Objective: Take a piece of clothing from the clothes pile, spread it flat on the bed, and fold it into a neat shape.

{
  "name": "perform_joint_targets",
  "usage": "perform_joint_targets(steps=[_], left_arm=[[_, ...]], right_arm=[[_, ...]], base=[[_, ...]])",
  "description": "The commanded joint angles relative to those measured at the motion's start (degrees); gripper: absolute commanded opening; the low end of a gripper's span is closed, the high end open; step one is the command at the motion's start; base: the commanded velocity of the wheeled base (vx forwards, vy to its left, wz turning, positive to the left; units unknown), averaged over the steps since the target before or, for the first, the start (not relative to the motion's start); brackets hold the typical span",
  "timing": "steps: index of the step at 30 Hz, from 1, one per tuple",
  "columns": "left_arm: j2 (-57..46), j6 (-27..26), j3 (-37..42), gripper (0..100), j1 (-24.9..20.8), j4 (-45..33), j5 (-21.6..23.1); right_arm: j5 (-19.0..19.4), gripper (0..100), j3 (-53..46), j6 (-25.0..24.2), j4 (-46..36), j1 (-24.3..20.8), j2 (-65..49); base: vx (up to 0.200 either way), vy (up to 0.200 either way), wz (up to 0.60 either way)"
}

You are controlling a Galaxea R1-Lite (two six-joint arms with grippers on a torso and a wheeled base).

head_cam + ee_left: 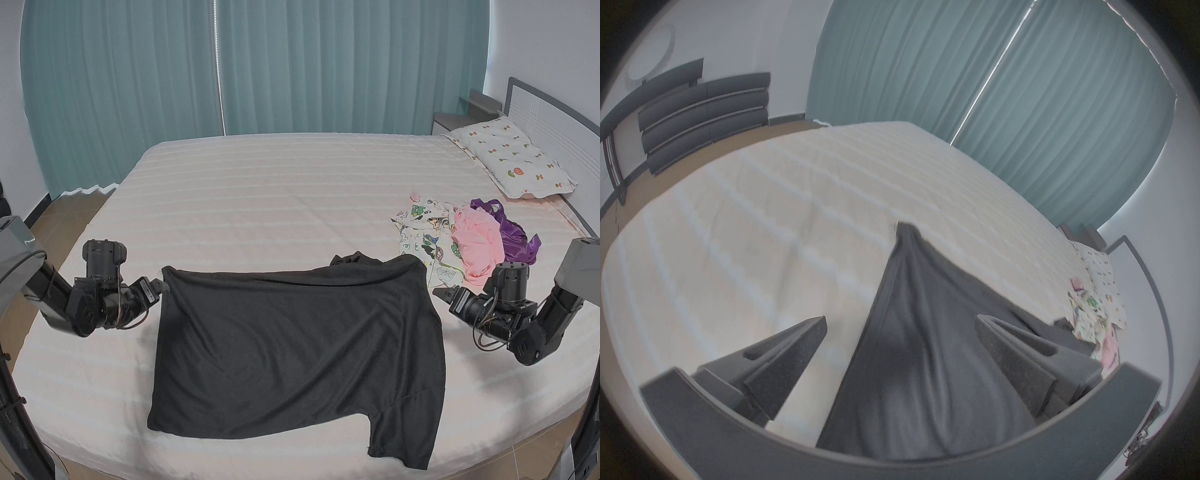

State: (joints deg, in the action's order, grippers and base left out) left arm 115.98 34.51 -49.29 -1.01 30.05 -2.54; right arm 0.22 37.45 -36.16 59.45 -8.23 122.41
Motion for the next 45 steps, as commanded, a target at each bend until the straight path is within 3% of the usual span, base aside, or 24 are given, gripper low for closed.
perform_joint_targets(steps=[1, 6, 9, 15, 18, 23, 26, 31, 37, 38, 45], left_arm=[[-15.79, 5.92, 23.36, 100, -4.09, 8.45, 2.98], [-18.07, 6.53, 40.32, 100, -6.28, 16.18, 4.82], [-17.81, 6.62, 44.98, 100, -6.37, 18.91, 5.17], [-16.31, 11.1, 46.74, 100, -6.46, 19.87, 11.24], [-12.09, 11.37, 45.42, 100, -7.43, 20.93, 11.32], [-3.92, 13.48, 43.57, 100, -10.41, 28.92, 7.81], [0.65, 17.78, 40.23, 100, -12.61, 33.93, 3.06], [6.1, 18.93, 37.16, 100, -14.9, 34.81, -2.91], [6.01, 20.6, 35.49, 100, -14.46, 34.9, -3.7], [5.66, 21.74, 35.4, 0, -14.46, 34.99, -3.79], [5.31, 23.06, 36.02, 0, -14.63, 34.99, -3.7]], right_arm=[[0.04, 100, -17.59, -11.39, 0.14, -4.69, -15.35], [0.75, 100, -27.61, -16.49, 1.37, -5.04, -18.43], [1.45, 100, -30.95, -17.1, 2.16, -5.66, -18.08], [2.24, 100, -33.58, -17.72, 3.04, -7.15, -16.32], [2.24, 100, -33.49, -17.9, 3.39, -7.15, -14.92], [2.24, 100, -33.49, -21.5, 7.78, -7.15, -11.49], [1.98, 100, -34.02, -22.47, 12.62, -7.77, -8.94], [1.8, 100, -36.66, -22.64, 18.33, -10.76, -5.95], [1.63, 100, -37.36, -22.64, 21.93, -11.28, -2.26], [1.71, 100, -37.36, -22.64, 21.93, -11.37, -1.91], [1.8, 100, -37.36, -23.08, 21.49, -14.36, -0.5]], base=[[-0.2, 0.0, 0.0], [-0.2, 0.0, 0.0], [-0.2, 0.0, 0.0], [-0.133, 0.0, 0.0], [0.0, 0.0, 0.0], [0.0, 0.0, 0.0], [0.0, 0.0, 0.0], [0.0, 0.0, 0.0], [0.0, 0.0, 0.0], [0.0, 0.0, 0.0], [0.0, 0.0, 0.0]])
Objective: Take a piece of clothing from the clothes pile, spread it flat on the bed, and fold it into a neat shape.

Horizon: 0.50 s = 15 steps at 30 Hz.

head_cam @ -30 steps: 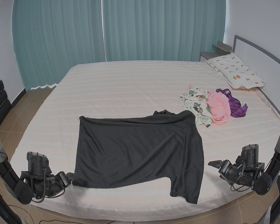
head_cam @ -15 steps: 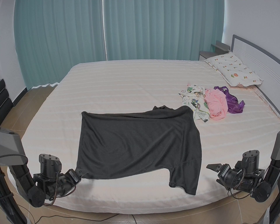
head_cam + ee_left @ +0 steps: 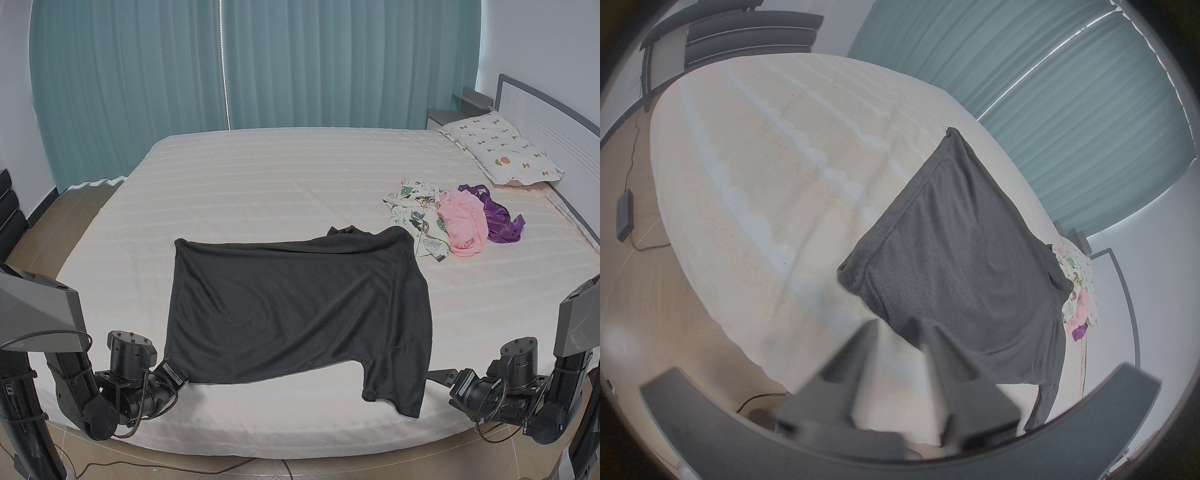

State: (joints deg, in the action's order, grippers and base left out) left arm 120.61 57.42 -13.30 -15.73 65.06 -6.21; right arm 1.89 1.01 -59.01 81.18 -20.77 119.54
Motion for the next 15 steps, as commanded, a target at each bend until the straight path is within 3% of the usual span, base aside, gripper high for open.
perform_joint_targets(steps=[1, 7, 15], left_arm=[[0.41, 0.24, 0.12, 0, 0.17, -0.02, -0.12], [-5.39, 3.75, 2.23, 0, 0.17, -0.02, 0.67], [-5.74, 3.75, 2.84, 0, 3.33, -0.02, 1.2]], right_arm=[[0.04, 100, -0.92, -0.66, 0.12, -2.61, 2.98], [0.48, 100, -0.92, -1.45, 1.79, -5.15, 5.53], [0.48, 100, -0.13, -1.19, 5.4, -7.53, 9.57]], base=[[0.0, 0.0, 0.0], [0.0, 0.0, 0.0], [0.0, 0.0, 0.0]])
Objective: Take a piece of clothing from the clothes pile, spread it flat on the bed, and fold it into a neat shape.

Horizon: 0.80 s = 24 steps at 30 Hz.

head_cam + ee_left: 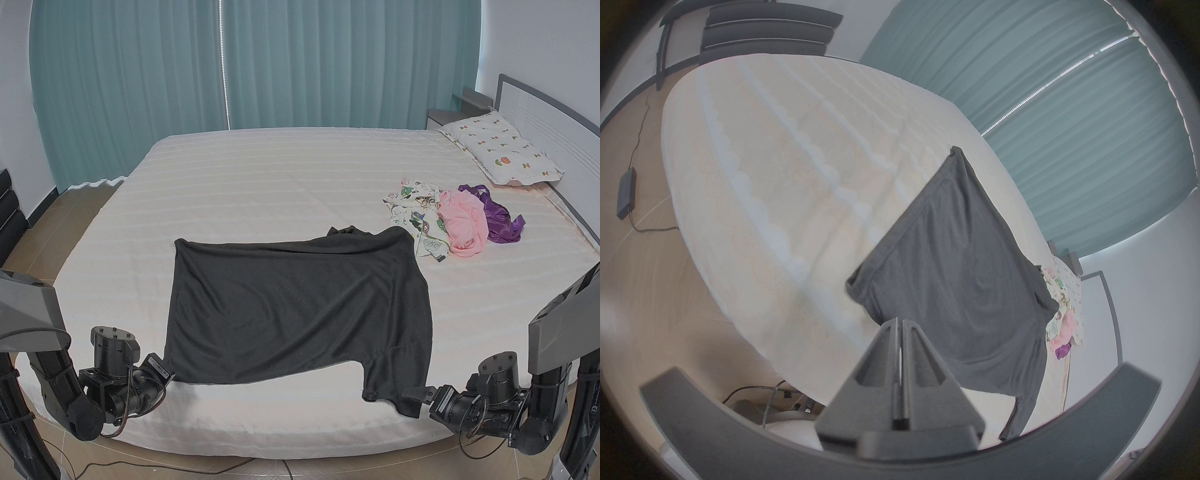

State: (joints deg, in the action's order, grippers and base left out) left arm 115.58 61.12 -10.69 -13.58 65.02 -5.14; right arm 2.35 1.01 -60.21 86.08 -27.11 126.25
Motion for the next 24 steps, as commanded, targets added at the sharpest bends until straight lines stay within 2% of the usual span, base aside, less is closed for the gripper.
perform_joint_targets(steps=[1, 9, 10, 24], left_arm=[[-0.44, 0.05, 0.23, 0, 1.8, 0.01, 1.1], [-0.35, 0.05, 0.23, 0, 2.68, 0.01, 2.16], [-0.35, 0.05, 0.32, 0, 2.68, 0.01, 2.24], [-0.27, -1.01, 1.55, 0, 3.21, 0.1, 2.16]], right_arm=[[0.02, 100, -0.4, 0.0, 2.25, -2.07, 4.01], [-0.07, 100, -0.13, 0.18, 3.48, -2.33, 5.77], [0.02, 0, -0.05, 0.18, 3.48, -2.33, 5.94], [-0.68, 0, 0.66, 0.18, 3.48, -2.24, 6.56]], base=[[0.0, 0.0, 0.0], [0.0, 0.0, 0.0], [0.0, 0.0, 0.0], [0.0, 0.0, 0.0]])
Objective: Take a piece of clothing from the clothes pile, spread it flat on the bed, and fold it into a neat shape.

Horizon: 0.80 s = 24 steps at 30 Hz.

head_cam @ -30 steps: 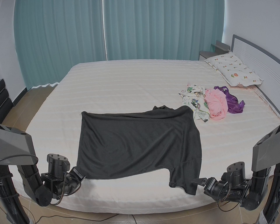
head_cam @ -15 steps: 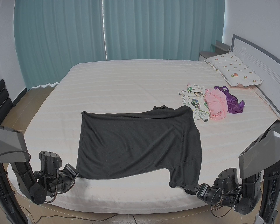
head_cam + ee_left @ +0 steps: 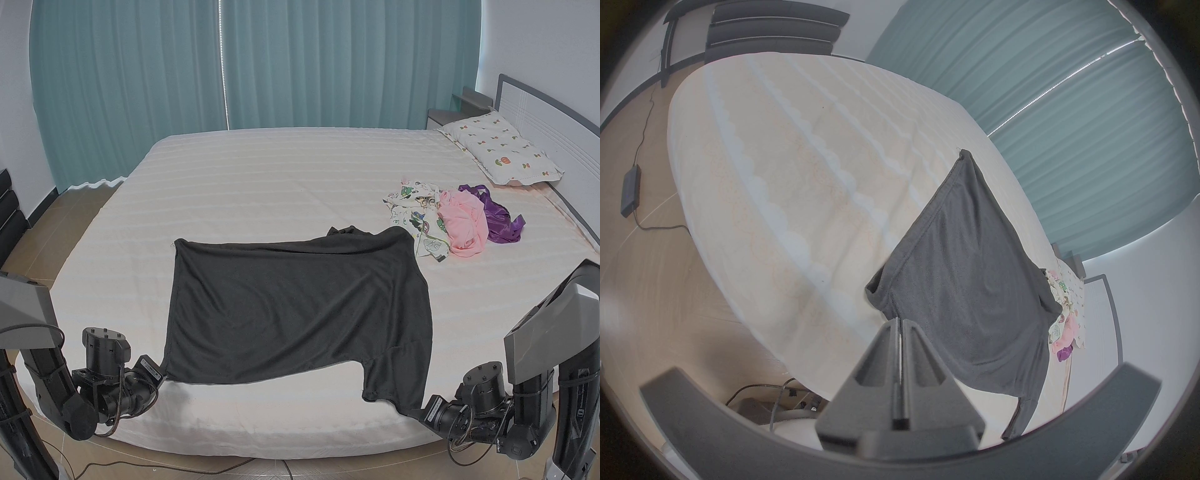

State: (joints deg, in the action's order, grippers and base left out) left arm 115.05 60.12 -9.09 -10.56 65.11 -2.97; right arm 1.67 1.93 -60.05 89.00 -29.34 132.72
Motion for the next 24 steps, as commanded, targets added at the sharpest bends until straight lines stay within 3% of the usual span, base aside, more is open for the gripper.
perform_joint_targets(steps=[1, 9, 10, 24], left_arm=[[0.26, -0.09, -0.05, 0, 0.36, 0.02, -0.01], [0.08, -1.59, 0.04, 0, 0.63, 0.02, 0.07], [0.17, -1.59, 0.04, 0, 0.63, 0.02, 0.07], [0.08, -1.68, -0.4, 0, 1.42, 0.1, 0.16]], right_arm=[[-0.18, 0, -0.96, 0.02, 0.56, 0.08, -0.62], [-1.76, 0, -1.93, 0.99, 0.56, 1.57, -0.18], [-1.76, 100, -1.84, 1.25, 0.64, 1.66, -0.09], [-1.14, 100, 3.96, 1.34, 0.64, 1.75, 2.54]], base=[[0.0, 0.0, 0.0], [0.0, 0.0, 0.0], [0.0, 0.0, 0.0], [0.0, 0.0, 0.0]])
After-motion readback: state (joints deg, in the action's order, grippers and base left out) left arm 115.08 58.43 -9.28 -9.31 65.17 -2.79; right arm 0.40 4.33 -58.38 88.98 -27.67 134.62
